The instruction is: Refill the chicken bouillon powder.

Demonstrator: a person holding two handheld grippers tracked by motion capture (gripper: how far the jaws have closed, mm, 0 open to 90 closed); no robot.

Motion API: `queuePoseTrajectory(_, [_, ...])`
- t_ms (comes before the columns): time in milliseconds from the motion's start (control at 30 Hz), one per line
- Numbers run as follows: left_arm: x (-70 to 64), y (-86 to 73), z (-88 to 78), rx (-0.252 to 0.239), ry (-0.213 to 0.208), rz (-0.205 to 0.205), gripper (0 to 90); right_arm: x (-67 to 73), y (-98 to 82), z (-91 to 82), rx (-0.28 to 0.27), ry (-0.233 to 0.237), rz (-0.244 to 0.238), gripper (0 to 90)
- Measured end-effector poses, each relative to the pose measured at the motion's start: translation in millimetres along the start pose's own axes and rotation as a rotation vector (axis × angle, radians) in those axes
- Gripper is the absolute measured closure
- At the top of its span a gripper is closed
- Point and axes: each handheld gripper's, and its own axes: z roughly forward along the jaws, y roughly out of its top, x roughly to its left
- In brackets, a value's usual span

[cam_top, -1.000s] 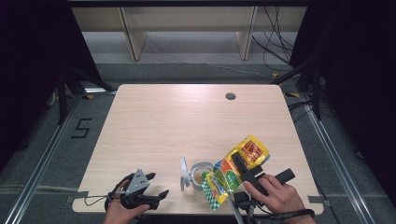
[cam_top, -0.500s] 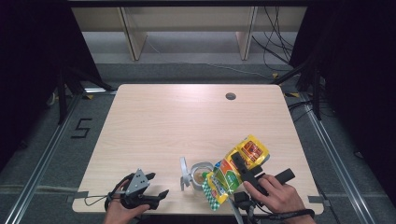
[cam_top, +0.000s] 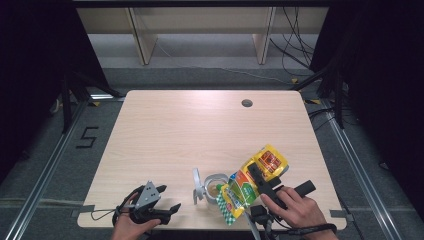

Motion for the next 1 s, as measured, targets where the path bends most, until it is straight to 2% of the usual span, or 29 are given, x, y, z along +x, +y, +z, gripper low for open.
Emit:
queuePoseTrajectory(67, [0.3,0.1,0.1,0.002,-0.001,0.000,22.3,0.2,-0.2,0.0,0.000,0.000,0.002,44.2])
queuePoseTrajectory(100, [0.1,0.0,0.0,0.003,0.001,0.000,22.3,-1.1,-1.1,0.6,-0.008,0.000,-0.019,44.2])
queuePoseTrajectory(167, [0.2,0.0,-0.5,0.005,-0.001,0.006,22.3,-1.1,-1.2,0.5,-0.006,0.001,-0.017,44.2])
queuePoseTrajectory(200, [1.2,0.5,-1.4,0.017,-0.009,0.013,22.3,0.2,-0.6,-0.2,0.003,0.001,0.004,44.2])
queuePoseTrajectory(267, [-0.6,0.0,0.4,-0.006,-0.002,-0.007,22.3,0.2,-0.6,-0.1,0.003,0.002,0.006,44.2])
queuePoseTrajectory(300, [0.2,0.0,-0.6,0.007,0.001,0.007,22.3,-1.2,-1.1,0.4,-0.006,-0.001,-0.020,44.2])
queuePoseTrajectory(333, [0.7,0.3,-0.9,0.009,-0.001,0.016,22.3,-0.1,-0.5,-0.1,0.002,0.001,0.001,44.2])
queuePoseTrajectory(433, [0.7,0.4,-0.8,0.011,-0.007,0.010,22.3,-0.3,-0.4,-0.3,0.004,-0.001,0.000,44.2])
queuePoseTrajectory(500, [1.7,0.7,-1.0,0.008,0.003,0.039,22.4,-0.3,-0.5,-0.3,0.005,-0.001,-0.001,44.2])
queuePoseTrajectory(533, [2.5,1.2,-1.9,0.021,-0.002,0.047,22.3,-0.3,-0.5,-0.4,0.005,-0.002,-0.002,44.2])
queuePoseTrajectory(567, [2.4,1.3,-1.8,0.018,-0.001,0.045,22.3,-2.0,-1.2,0.1,-0.006,-0.002,-0.029,44.2])
queuePoseTrajectory(633, [1.8,0.8,-1.0,0.008,0.001,0.037,22.3,-2.3,-1.3,0.3,-0.003,-0.001,-0.031,44.2])
queuePoseTrajectory(667, [1.4,0.7,-1.2,0.012,-0.002,0.029,22.3,-1.5,-0.9,-0.2,0.004,-0.003,-0.013,44.2])
queuePoseTrajectory(767, [1.5,0.5,-0.8,0.017,0.000,0.014,22.3,-1.8,-0.9,-0.3,0.003,-0.005,-0.016,44.2])
queuePoseTrajectory(800, [-0.2,0.2,-0.2,0.000,-0.007,-0.005,22.3,-2.1,-0.9,-0.1,0.002,-0.004,-0.021,44.2])
queuePoseTrajectory(833, [1.8,0.2,-0.9,0.021,0.011,0.025,22.3,-2.0,-0.8,-0.1,0.002,-0.001,-0.024,44.2])
queuePoseTrajectory(900, [0.5,0.4,-0.9,0.008,0.001,0.003,22.3,-2.9,-1.1,-0.2,-0.006,-0.001,-0.036,44.2])
queuePoseTrajectory(967, [1.6,0.4,-0.9,0.021,0.011,0.019,22.3,-2.7,-0.8,-0.3,0.001,-0.006,-0.028,44.2])
queuePoseTrajectory(1000, [1.2,0.2,-0.8,0.017,0.010,0.014,22.3,-2.7,-0.8,-0.4,0.003,-0.007,-0.030,44.2])
